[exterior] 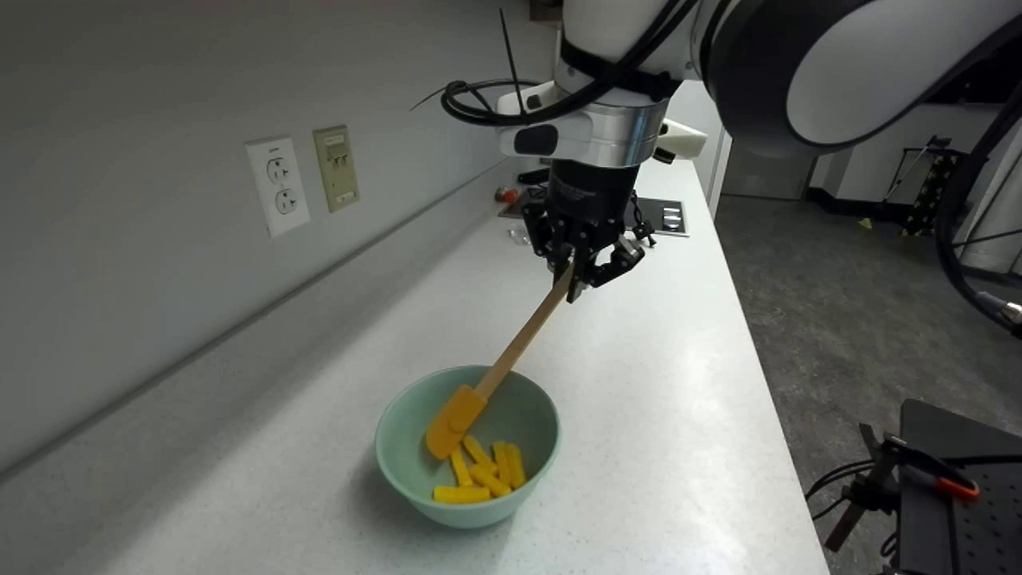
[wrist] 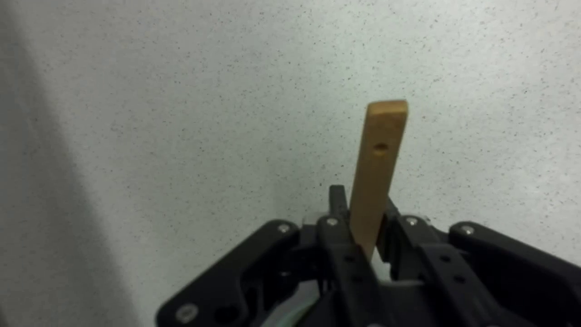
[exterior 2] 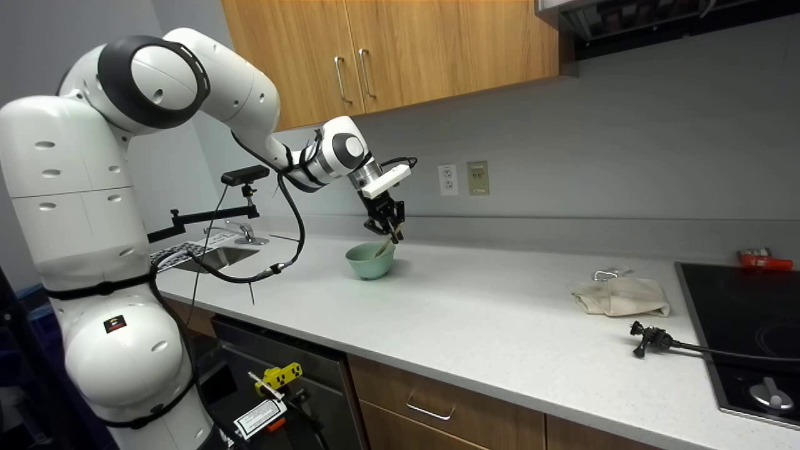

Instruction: Use the wooden spoon to mix in the bowl

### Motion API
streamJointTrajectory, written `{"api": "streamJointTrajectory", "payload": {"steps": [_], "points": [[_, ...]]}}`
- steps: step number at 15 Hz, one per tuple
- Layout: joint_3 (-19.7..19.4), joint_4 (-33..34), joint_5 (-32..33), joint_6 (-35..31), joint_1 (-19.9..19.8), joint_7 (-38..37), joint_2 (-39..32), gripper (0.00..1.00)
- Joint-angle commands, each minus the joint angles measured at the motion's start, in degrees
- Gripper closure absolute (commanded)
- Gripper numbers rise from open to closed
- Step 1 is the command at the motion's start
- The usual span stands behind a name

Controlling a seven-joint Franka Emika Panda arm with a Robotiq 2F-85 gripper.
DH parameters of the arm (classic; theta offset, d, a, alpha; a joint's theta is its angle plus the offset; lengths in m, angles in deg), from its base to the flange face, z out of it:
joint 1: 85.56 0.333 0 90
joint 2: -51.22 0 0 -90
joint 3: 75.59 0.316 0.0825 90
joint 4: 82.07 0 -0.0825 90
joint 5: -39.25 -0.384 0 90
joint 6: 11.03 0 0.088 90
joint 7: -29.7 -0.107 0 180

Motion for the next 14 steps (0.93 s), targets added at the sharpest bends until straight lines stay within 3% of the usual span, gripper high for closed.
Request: {"api": "streamJointTrajectory", "payload": {"steps": [1, 7, 14], "points": [[-0.7, -0.9, 2.9, -3.9, 0.0, -4.2, 0.3, 0.96], [-0.5, -3.0, 5.4, -4.8, 0.2, -5.2, 1.0, 0.96], [1.2, -2.3, -2.2, 1.3, 0.5, -1.3, 0.9, 0.96]]}}
